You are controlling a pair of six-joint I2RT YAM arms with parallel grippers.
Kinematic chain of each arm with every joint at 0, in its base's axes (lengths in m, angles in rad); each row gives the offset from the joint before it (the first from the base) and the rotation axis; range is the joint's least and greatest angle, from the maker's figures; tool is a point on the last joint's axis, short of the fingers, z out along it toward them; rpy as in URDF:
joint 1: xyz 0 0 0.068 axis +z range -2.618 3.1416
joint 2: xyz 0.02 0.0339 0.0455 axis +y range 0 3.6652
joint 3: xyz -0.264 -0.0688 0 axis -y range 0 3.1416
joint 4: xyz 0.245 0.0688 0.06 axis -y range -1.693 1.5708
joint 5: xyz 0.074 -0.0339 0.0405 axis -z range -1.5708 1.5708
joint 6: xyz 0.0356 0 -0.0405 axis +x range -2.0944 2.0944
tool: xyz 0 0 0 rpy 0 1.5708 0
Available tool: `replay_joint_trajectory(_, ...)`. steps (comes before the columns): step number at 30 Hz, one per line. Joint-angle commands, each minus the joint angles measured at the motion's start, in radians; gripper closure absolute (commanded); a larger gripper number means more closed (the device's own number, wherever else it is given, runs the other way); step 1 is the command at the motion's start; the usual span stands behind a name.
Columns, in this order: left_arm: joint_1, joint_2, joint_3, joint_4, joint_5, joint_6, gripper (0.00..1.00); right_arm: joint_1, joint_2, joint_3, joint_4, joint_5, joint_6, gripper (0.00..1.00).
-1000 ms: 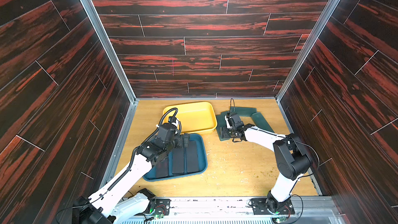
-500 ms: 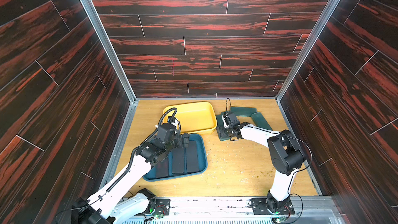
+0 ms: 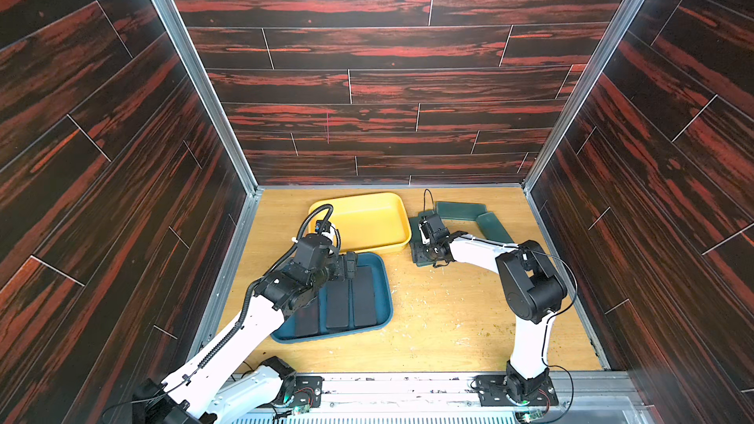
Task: Place the pencil cases by color into the storage box
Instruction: Pick up the pencil case from the center of the board.
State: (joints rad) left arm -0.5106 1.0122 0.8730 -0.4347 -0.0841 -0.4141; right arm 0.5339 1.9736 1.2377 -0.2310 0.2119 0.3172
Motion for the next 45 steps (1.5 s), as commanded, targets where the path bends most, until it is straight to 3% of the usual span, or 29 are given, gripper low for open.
replay_joint_trajectory(1, -0.002, -0.023, 0.008, -0.017, -0.017, -0.012, 0.03, 0.006, 0.054, 0.019, -0.018, 0.016, 0.006, 0.25)
replay_joint_trajectory(17, -0.002, -0.024, 0.009, -0.018, -0.024, -0.018, 0.03, 0.005, -0.007, -0.008, -0.042, 0.022, 0.016, 0.38)
replay_joint_trajectory(31, -0.002, -0.035, -0.004, -0.009, -0.012, -0.031, 0.03, 0.005, -0.181, -0.108, -0.075, -0.046, 0.051, 0.4)
replay_joint_trajectory(45, -0.002, -0.034, -0.021, 0.002, -0.013, -0.05, 0.03, 0.006, -0.339, -0.183, -0.128, -0.032, 0.075, 0.42)
